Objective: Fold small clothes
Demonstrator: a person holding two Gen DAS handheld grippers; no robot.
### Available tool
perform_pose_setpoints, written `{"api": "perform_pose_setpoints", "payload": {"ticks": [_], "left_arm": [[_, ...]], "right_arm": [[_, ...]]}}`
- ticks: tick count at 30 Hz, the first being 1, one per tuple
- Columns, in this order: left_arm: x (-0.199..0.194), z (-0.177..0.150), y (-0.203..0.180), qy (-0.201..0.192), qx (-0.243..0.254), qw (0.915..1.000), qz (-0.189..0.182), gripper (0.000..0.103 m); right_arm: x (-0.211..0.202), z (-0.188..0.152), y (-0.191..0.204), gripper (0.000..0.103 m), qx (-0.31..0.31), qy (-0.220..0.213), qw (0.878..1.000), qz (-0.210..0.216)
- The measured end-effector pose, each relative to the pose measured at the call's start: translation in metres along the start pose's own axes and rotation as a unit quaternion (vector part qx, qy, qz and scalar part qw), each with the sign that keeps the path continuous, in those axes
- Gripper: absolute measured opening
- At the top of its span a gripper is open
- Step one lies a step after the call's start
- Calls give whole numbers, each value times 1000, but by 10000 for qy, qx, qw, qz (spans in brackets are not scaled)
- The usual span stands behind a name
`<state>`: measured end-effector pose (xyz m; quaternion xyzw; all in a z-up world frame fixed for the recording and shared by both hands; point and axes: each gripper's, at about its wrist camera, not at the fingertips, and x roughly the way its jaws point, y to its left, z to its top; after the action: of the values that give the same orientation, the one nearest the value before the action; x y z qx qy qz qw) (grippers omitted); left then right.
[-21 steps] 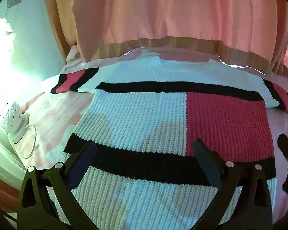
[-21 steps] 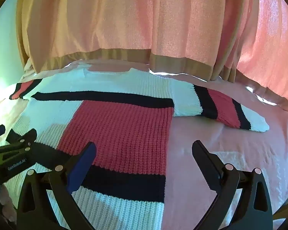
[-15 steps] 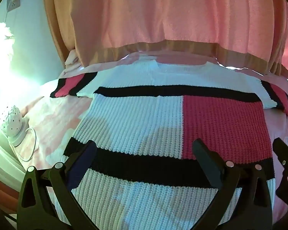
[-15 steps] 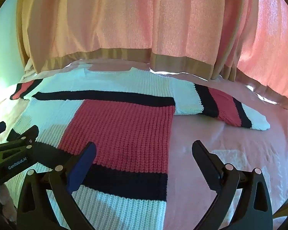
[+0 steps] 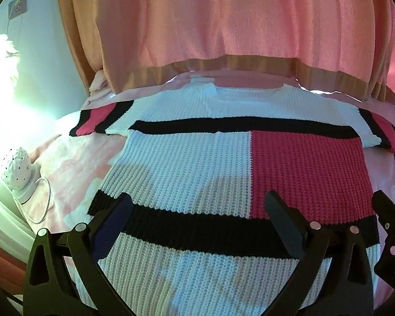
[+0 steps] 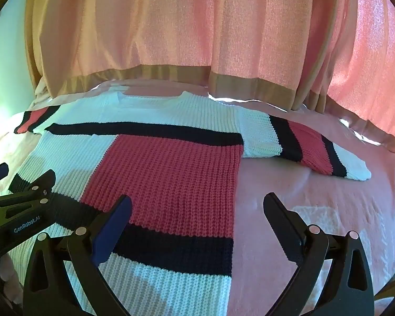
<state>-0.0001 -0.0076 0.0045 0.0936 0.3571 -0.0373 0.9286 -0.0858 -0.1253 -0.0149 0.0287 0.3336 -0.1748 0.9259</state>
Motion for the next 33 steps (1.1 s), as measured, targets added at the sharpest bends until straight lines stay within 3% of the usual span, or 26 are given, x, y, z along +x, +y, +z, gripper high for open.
{"api": "perform_pose_setpoints", "payload": {"ticks": [33], "left_arm": [[-1,-2,2,-77,50,9999,78,98]], "right_arm": [[2,-3,8,98,-56,-14,10000,34]]}}
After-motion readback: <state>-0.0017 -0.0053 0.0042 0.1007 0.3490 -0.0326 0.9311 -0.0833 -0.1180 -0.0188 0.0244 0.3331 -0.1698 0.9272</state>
